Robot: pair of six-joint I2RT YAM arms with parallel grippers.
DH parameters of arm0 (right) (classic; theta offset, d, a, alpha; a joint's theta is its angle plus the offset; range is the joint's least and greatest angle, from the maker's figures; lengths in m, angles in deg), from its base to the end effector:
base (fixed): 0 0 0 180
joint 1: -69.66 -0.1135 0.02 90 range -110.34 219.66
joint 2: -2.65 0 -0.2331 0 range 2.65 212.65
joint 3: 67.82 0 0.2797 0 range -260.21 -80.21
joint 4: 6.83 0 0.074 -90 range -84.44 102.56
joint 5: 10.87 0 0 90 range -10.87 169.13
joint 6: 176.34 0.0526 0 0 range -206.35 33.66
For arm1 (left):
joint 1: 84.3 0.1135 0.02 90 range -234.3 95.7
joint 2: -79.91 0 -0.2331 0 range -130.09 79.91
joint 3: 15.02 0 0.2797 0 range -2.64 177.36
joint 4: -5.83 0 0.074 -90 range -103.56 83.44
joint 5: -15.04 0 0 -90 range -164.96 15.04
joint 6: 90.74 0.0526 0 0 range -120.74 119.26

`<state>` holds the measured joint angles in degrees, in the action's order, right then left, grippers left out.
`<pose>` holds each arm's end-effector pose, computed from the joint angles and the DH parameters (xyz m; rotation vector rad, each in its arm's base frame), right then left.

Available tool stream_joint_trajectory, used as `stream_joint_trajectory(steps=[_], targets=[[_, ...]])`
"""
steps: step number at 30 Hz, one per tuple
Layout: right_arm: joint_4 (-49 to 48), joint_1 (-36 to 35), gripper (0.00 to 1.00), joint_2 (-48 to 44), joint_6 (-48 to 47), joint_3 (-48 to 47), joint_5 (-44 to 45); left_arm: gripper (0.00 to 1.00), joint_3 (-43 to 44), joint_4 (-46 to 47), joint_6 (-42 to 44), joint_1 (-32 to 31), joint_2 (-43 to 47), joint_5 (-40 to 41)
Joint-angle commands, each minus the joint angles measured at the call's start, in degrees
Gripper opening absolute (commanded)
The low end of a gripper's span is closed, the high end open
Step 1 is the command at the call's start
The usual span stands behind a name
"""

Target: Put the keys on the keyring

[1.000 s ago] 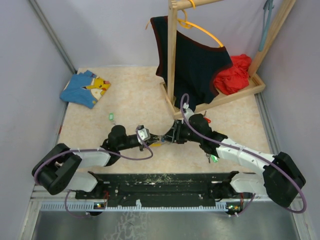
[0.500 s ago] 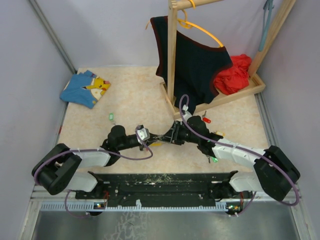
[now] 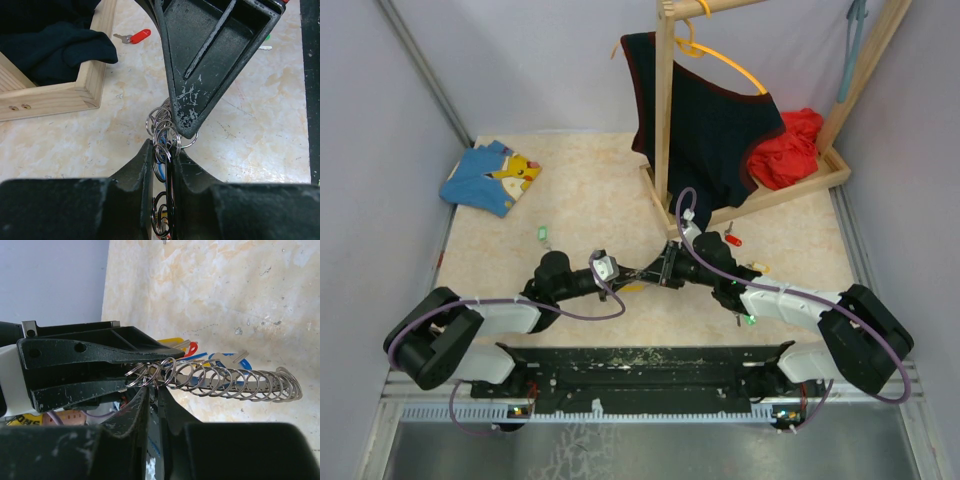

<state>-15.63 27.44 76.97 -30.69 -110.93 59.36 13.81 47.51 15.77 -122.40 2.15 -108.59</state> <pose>0.2179 0.2218 0.1459 0.0024 2.2414 1.3783 0.1954 -0.1903 0.1156 1.1669 1.2865 -0.7752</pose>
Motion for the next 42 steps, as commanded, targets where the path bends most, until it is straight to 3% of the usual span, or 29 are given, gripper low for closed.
stream_joint_trajectory(steps=[1,3,7,14,21,28,33,42], targets=[[-4.19,0.38,0.08,-0.95,-1.39,-0.54,0.37,0.02,-0.39,3.28,-0.21,0.05,0.28,-2.38],[-2.81,0.43,0.03,-1.46,-3.31,-1.21,0.54,0.07,-0.45,3.32,-0.22,0.05,0.0,-2.5],[3.81,0.38,0.0,-2.6,-10.59,-4.0,2.18,0.29,-0.79,3.32,-0.48,0.05,0.42,-2.09],[21.6,0.38,0.0,-3.4,-33.8,-12.53,6.43,0.57,-2.36,3.71,-3.45,0.05,4.08,0.08],[24.24,0.38,0.0,-4.62,-57.12,-16.01,5.3,0.63,-4.84,3.77,-8.72,0.38,11.8,5.81],[23.11,0.29,0.0,-3.72,-76.17,-16.13,-7.64,0.63,-4.97,5.05,-13.92,3.06,12.65,11.63],[22.33,-0.21,0.0,-1.01,-83.57,-15.25,-10.77,0.62,-1.49,6.01,-19.21,6.5,5.66,7.95],[18.97,-0.29,0.0,1.83,-88.05,-13.38,-12.02,0.67,2.2,7.53,-19.66,6.67,-6.88,-1.36]])
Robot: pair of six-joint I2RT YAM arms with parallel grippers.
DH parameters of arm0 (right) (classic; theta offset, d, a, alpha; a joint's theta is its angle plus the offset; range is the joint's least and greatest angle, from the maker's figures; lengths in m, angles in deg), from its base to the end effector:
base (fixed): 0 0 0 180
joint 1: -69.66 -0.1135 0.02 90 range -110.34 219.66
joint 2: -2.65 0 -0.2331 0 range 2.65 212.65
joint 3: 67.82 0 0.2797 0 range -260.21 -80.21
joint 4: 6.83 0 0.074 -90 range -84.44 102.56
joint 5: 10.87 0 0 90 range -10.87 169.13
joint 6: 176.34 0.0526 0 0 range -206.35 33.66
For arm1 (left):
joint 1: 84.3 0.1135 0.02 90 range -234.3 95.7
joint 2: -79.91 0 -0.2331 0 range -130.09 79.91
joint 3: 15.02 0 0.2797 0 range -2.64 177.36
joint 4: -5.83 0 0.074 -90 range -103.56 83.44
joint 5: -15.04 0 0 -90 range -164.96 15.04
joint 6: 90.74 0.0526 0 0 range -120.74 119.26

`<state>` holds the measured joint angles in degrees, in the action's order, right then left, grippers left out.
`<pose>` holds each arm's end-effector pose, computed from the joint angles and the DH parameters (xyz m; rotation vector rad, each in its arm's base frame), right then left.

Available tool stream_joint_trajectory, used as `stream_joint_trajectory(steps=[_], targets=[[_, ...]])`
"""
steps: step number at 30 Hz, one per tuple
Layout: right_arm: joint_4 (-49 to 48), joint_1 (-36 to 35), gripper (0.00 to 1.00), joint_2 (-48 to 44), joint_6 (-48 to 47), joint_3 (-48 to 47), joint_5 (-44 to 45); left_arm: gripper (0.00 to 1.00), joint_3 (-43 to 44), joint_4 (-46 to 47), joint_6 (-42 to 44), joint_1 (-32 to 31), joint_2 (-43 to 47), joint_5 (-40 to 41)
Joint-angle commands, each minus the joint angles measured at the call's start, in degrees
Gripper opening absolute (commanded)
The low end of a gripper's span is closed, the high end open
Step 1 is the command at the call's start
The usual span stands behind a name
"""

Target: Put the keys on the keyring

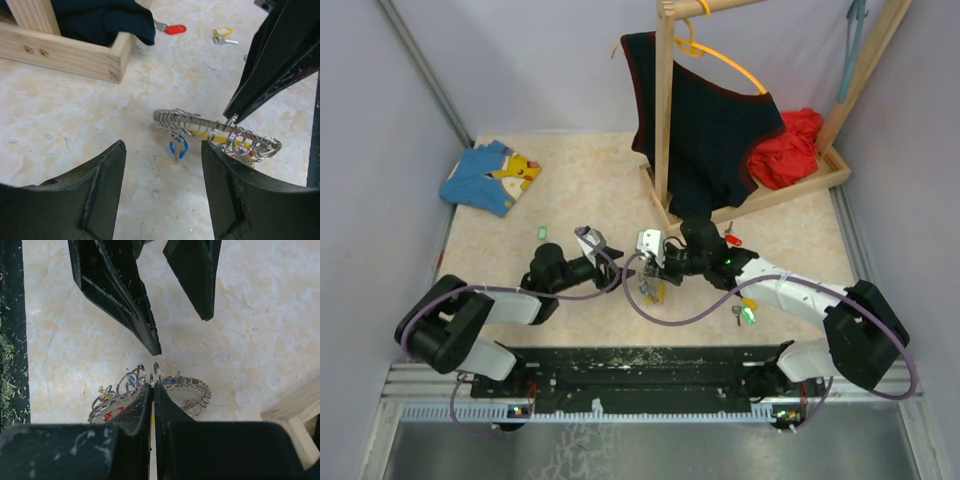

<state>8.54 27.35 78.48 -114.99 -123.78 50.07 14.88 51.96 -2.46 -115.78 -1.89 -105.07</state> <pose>0.2224 0.2370 0.1752 -1.4891 1.5899 0.6886 0.2235 -0.1678 0.1121 0.8285 1.5228 -0.8693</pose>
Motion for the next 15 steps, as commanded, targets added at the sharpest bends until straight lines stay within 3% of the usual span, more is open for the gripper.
stream_joint_trajectory(steps=[1,15], targets=[[-5.47,-0.23,0.0,0.41,-3.87,-0.35,-2.86,0.68,1.12,3.57,-1.47,0.02,-3.52,-5.29],[-9.84,-0.16,0.0,0.54,-2.88,2.42,-3.59,0.73,1.19,5.86,-0.24,-2.79,-5.9,-6.02]])
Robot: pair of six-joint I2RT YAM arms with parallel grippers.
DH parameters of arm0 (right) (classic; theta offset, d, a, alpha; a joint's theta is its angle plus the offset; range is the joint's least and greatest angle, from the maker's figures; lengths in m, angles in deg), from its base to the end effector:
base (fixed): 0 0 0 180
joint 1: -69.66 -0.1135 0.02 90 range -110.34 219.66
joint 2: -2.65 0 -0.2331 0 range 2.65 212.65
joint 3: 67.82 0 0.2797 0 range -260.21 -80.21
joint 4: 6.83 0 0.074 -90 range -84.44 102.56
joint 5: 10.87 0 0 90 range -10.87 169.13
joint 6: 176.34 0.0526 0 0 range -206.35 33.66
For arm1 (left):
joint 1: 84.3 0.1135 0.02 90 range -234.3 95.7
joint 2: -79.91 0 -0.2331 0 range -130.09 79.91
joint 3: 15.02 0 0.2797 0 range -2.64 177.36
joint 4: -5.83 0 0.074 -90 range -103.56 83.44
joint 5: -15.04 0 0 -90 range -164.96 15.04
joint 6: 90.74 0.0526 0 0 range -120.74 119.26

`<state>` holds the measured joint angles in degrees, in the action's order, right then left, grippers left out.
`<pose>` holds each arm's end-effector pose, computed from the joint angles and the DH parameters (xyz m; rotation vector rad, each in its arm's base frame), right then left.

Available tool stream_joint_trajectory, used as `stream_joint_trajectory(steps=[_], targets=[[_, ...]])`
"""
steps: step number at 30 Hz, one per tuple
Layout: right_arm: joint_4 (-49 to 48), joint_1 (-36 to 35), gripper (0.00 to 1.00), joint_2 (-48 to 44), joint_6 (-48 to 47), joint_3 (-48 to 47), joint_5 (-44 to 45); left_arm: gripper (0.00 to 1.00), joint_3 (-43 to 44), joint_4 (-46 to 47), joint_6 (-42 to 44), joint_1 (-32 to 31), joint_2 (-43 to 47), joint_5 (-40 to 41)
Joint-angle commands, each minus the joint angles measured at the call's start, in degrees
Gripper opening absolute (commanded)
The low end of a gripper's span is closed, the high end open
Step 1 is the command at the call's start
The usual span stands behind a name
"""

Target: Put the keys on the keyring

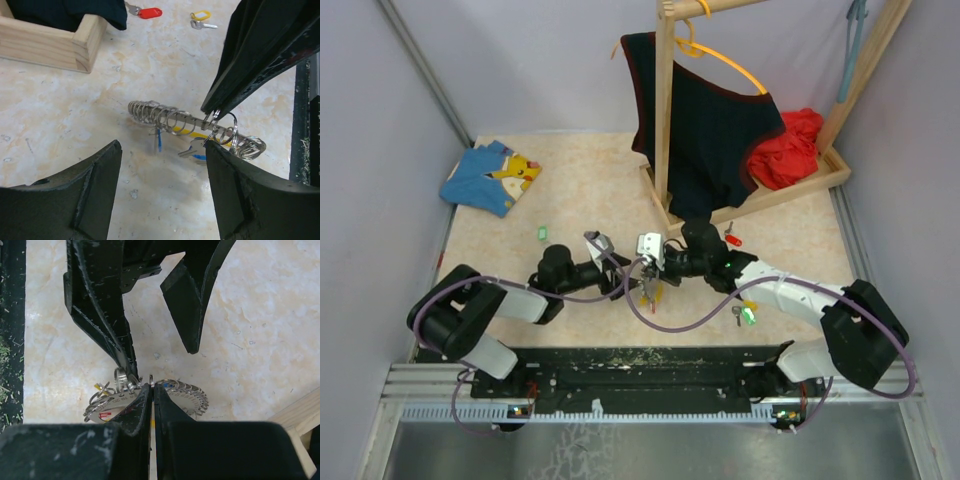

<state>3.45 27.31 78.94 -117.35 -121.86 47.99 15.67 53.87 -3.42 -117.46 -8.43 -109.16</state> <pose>0.2211 0.2384 0.1700 -1.5119 1.4927 0.6961 0.2172 -0.1772 0.0906 0.8999 1.5707 -0.9683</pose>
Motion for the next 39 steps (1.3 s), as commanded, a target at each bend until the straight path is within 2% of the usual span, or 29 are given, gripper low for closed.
stream_joint_trajectory(steps=[1,10,14,16,20,23,30,34,39], targets=[[-5.01,-0.12,0.0,0.11,-0.61,0.82,-1.28,0.74,-0.29,4.79,1.0,-1.33,1.39,-1.97],[-8.04,-0.02,0.0,-0.45,-0.48,3.54,-1.14,0.79,-2.95,6.19,4.1,-4.15,4.25,-5.24],[-10.35,0.24,0.0,-2.21,-1.99,5.9,-3.38,0.77,-6.19,10.85,4.16,-3.5,4.88,-1.99],[-10.84,0.43,0.0,-3.04,-2.85,6.65,-4.33,0.72,-6.48,10.64,4.49,-2.28,5.61,-2.77],[-11.09,0.69,0.0,-4.06,-4.42,7.22,-6.1,0.51,-5.75,10.05,5.23,0.01,6.23,-7.53],[-11.91,0.77,0.0,-4.13,-4.77,7.46,-6.64,0.42,-4.79,9.94,6.12,-0.01,5.63,-11.18],[-12.93,0.89,0.0,-4.1,-4.91,7.62,-7.2,0.34,-2.67,9.88,6.65,0.03,2.79,-15.9],[-13.93,0.84,0.0,-4.13,-4.09,7.66,-8.32,0.26,-1.86,9.82,6.37,0.03,1.49,-16.32],[-16.04,0.86,0.0,-4.19,-2.92,8.24,-9.58,0.24,-1.1,10.18,5.55,0.03,-0.45,-16.84]])
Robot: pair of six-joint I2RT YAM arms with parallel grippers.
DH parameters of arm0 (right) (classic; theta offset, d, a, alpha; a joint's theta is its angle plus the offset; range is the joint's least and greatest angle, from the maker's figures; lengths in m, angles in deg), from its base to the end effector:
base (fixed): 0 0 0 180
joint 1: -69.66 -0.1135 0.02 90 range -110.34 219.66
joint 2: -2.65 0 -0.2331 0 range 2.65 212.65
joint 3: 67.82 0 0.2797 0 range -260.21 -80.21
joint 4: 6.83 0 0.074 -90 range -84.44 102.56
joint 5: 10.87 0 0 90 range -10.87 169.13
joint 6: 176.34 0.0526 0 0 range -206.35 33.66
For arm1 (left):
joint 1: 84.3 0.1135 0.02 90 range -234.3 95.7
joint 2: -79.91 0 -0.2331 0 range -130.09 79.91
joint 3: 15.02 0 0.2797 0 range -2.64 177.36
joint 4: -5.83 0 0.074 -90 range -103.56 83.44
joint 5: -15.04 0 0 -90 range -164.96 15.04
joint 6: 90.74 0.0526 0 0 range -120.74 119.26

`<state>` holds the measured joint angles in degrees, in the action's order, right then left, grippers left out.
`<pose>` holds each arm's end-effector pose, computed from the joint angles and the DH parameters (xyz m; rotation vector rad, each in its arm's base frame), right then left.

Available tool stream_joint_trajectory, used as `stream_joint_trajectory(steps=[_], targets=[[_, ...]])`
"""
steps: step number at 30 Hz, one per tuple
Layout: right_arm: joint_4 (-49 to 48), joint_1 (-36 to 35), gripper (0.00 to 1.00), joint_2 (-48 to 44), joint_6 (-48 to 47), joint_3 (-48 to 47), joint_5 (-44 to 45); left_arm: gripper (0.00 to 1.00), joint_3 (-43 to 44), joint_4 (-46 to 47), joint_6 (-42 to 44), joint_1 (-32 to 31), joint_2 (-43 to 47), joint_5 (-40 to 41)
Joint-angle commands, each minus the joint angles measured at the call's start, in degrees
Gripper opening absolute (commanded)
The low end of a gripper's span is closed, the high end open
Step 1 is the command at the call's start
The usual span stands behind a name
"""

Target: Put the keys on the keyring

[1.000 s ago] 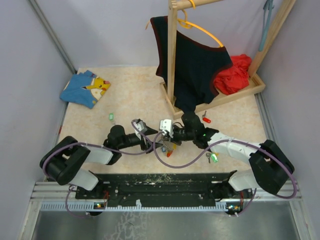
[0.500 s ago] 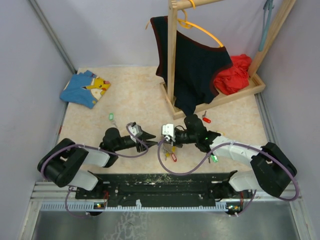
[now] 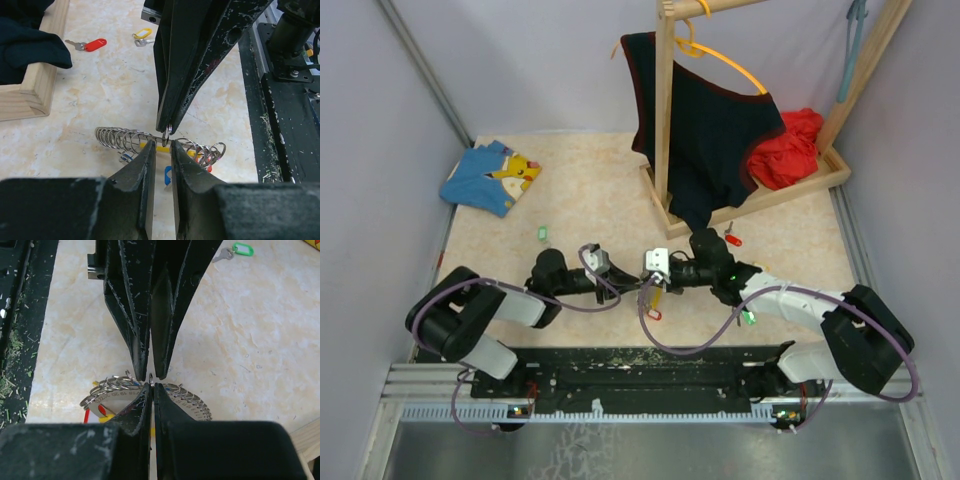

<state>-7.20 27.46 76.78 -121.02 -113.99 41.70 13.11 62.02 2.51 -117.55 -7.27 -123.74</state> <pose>0.2051 0.2292 0.1530 -1.5521 1.3007 0.7494 0.1965 -0.1761 0.1010 1.1391 1.2839 -1.0783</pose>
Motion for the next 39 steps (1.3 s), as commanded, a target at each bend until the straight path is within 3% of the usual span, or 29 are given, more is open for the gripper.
stream_joint_trajectory(steps=[1,12,16,19,24,28,33,39], targets=[[-5.5,0.73,0.0,-2.05,0.78,0.36,-3.41,0.23,1.59,2.12,-0.48,0.12,-1.86,-2.3],[-7.48,0.71,0.0,-1.37,2.19,0.62,-4.67,0.17,2.18,3.58,-1.78,0.03,-2.78,-3.5],[-7.97,0.7,0.0,-0.76,2.79,0.56,-5.23,0.12,2.36,4.95,-2.76,0.03,-3.17,-4.1],[-8.01,0.71,0.0,-0.54,2.99,0.54,-5.37,0.02,2.44,6.78,-3.69,0.03,-3.53,-4.83],[-6.47,0.71,0.0,-0.54,3.14,0.77,-3.61,0.01,2.53,6.21,-3.61,0.03,-1.98,-5.21],[-3.71,0.71,0.01,-1.26,3.04,1.11,-1.25,0.01,3.03,-3.0,0.12,0.03,1.88,-3.37],[-0.77,0.75,0.12,-2.51,2.44,0.81,-0.06,0.01,5.21,-17.57,7.31,-0.05,6.48,0.24],[3.84,0.71,0.15,-2.41,0.48,-1.72,0.93,0.01,9.22,-28.51,11.31,-0.95,7.04,1.19]])
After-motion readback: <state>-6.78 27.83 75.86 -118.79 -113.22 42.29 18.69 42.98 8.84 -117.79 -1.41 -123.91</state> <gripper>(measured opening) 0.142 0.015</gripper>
